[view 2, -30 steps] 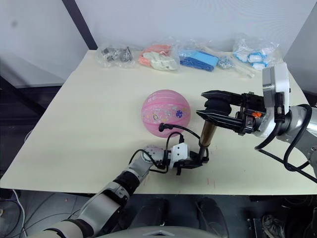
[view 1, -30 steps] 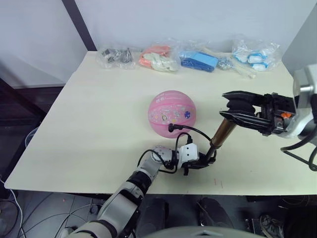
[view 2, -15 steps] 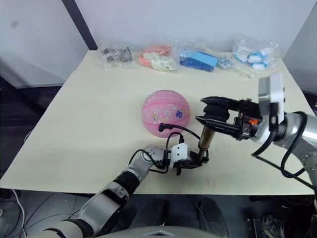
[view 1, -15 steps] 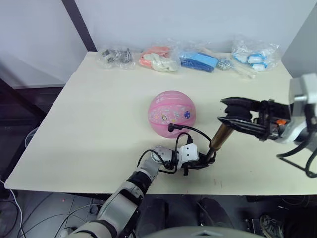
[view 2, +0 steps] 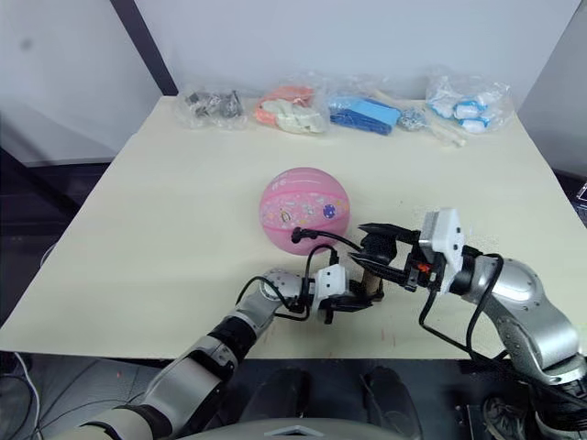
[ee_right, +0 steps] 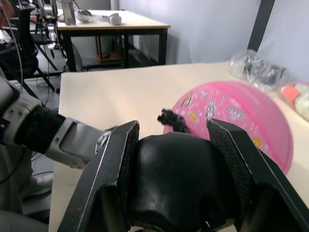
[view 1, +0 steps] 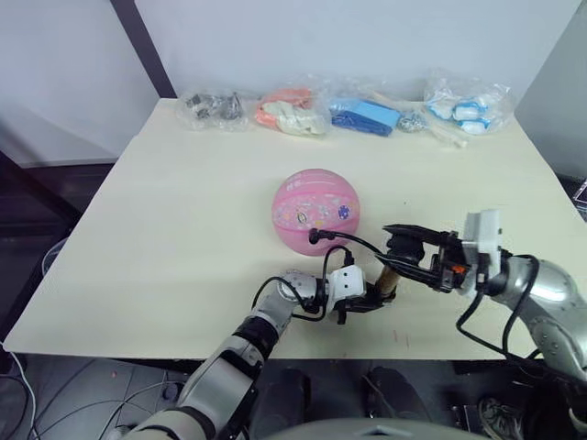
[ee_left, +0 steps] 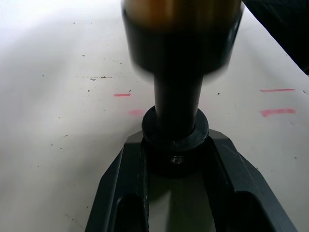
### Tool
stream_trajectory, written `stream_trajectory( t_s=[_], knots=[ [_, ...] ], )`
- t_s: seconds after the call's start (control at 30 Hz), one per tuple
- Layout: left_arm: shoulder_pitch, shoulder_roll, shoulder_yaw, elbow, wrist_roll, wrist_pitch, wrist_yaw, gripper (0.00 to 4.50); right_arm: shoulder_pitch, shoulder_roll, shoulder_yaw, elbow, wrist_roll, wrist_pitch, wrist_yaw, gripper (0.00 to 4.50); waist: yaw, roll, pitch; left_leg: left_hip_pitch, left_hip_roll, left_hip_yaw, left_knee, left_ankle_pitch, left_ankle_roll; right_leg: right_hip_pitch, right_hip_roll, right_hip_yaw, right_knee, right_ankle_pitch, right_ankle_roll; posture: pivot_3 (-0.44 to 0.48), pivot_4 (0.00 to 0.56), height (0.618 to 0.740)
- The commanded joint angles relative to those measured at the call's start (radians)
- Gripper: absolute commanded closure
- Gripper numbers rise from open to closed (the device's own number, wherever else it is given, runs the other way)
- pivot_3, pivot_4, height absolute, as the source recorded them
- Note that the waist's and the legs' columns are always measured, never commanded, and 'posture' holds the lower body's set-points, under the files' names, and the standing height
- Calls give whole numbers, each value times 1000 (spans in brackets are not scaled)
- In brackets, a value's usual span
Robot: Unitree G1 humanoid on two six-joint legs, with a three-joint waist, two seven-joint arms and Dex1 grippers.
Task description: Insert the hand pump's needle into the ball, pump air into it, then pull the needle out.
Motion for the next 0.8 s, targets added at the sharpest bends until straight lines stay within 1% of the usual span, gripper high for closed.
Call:
stream_trajectory(
  t_s=[0.03,0.43,0.47,0.5,0.53,0.67,0.7,0.8],
  knots=[
    [26,23,-16,21,28,26,-22,3493,46,-6,68,81,-91,30,-2,2655,0,0,0,0,0,0,0,0,0,0,0,0,0,0,0,0,150,736],
    [36,33,-5,-23,7,70,-53,3493,80,33,86,117,-134,-20,3,2655,-4,0,0,0,2,-1,-1,0,0,0,3,0,0,0,0,0,150,736],
    [36,33,-3,-30,2,79,-57,2693,80,36,84,116,-132,-20,1,2655,-4,0,0,0,3,-1,-1,0,0,0,3,0,0,0,0,0,150,736],
    [37,32,-1,-35,-1,85,-59,2480,79,38,83,116,-131,-21,0,2655,-4,0,0,0,3,-1,-1,0,0,0,4,0,0,0,0,0,150,736],
    [38,33,1,-40,-3,86,-59,2172,78,38,82,115,-130,-20,0,2655,-3,0,0,0,3,-1,-1,0,0,0,4,0,0,0,0,0,150,736],
    [50,36,10,-71,-9,93,-71,348,70,41,78,112,-128,-16,-1,2655,1,1,0,0,2,-1,-1,0,0,0,3,0,0,0,0,0,150,736],
    [53,38,12,-80,-11,96,-74,96,69,41,77,111,-127,-15,-1,2655,2,1,0,0,2,-1,0,0,0,0,2,1,0,0,0,0,150,736],
    [68,51,22,-126,-22,104,-82,96,66,38,71,104,-123,-10,-1,2655,-1,1,0,0,2,-1,0,0,0,0,2,1,0,0,0,0,150,736]
  ],
)
